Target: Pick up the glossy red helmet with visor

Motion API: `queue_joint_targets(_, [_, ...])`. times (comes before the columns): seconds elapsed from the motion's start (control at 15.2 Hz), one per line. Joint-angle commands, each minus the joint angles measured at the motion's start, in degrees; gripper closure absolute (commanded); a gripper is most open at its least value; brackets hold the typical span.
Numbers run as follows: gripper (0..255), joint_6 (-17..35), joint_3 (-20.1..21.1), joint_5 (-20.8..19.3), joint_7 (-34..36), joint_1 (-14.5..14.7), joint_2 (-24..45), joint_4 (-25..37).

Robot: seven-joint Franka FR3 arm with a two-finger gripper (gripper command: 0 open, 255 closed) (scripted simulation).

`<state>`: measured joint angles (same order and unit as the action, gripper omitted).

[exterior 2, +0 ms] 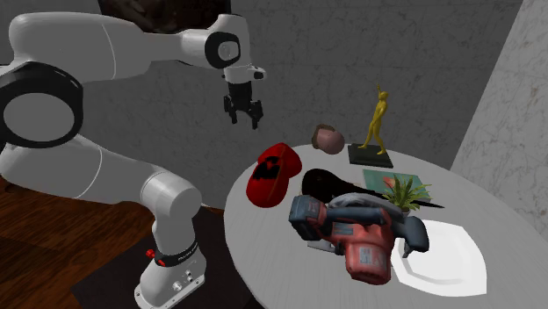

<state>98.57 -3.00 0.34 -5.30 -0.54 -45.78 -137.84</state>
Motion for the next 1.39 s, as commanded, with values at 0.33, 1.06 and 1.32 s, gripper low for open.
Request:
queue_joint_targets(0.33, [0, -1.14, 2.06, -13.50, -20.75, 6.06, 16.49, 5.93])
queue_joint_targets(1.06, [0, 8.10, 8.48, -42.20, -46.49, 11.98, 33.46, -0.34])
queue_joint_targets(1.32, [0, 10.40, 8.41, -43.12, -44.40, 11.79, 35.25, -1.58])
